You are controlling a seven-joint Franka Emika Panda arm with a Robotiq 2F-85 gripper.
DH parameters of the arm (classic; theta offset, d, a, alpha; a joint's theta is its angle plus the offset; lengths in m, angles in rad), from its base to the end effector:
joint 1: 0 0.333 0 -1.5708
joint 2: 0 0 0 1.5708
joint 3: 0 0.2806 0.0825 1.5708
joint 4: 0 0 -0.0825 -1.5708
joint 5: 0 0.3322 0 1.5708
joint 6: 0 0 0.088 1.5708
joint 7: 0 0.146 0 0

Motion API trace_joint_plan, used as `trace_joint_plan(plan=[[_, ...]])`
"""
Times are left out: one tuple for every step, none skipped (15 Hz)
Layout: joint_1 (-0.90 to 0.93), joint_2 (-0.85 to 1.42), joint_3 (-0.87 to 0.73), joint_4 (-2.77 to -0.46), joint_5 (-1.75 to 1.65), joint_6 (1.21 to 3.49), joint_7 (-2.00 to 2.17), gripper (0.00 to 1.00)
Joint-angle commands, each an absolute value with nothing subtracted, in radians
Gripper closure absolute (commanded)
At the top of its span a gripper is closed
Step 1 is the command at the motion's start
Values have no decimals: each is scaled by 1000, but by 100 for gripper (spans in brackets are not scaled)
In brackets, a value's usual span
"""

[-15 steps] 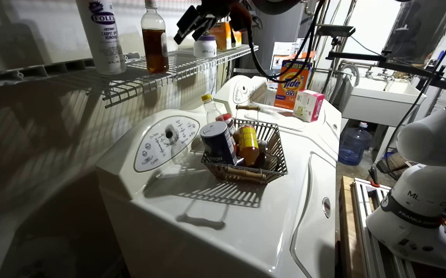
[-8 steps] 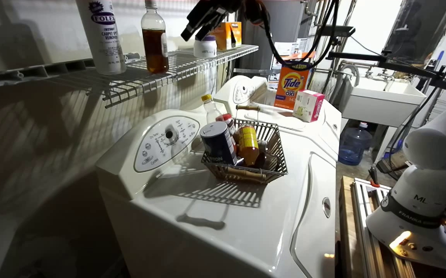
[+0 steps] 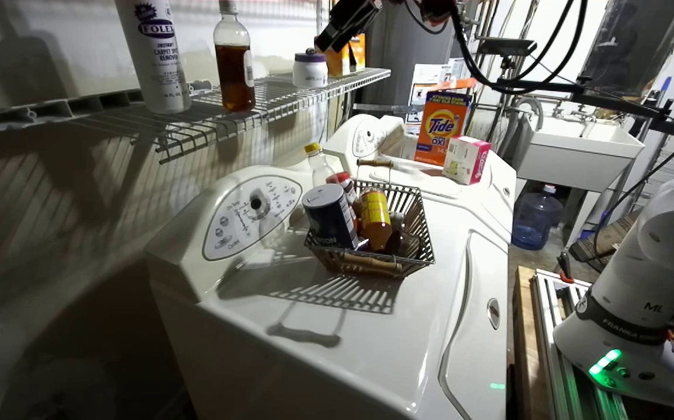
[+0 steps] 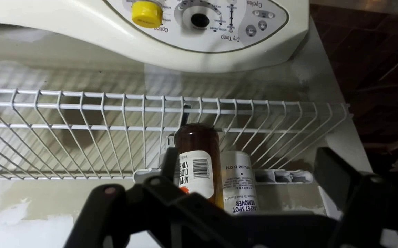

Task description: Pick up the bottle and place it on the shelf

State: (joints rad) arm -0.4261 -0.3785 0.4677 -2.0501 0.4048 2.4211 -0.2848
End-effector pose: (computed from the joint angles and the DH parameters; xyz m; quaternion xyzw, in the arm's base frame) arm 0.4859 0.0641 0.6045 -0.9293 -0.0720 -0.3585 0.0514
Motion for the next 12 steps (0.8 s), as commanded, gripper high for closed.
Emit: trace_joint_plan(plan=[[-179, -449, 251, -2148, 276, 2412, -218, 0], [-137, -462, 214, -2164, 245, 2412, -203, 0], [-102, -474, 184, -2179, 221, 2413, -192, 0], [-74, -484, 161, -2192, 196, 2414, -179, 0], [-51, -494, 143, -2202, 179, 2413, -169, 0], [-33, -504, 129, -2212, 164, 2413, -160, 0], [-18, -513, 117, -2221, 152, 2413, -153, 0], [-2, -520, 107, -2229, 152, 2424, -144, 0], [9, -527, 98, -2239, 157, 2445, -130, 0], [22, -487, 86, -2202, 151, 2427, -149, 0], [29, -494, 81, -2207, 153, 2429, -142, 0], [33, -500, 78, -2212, 153, 2429, -140, 0]])
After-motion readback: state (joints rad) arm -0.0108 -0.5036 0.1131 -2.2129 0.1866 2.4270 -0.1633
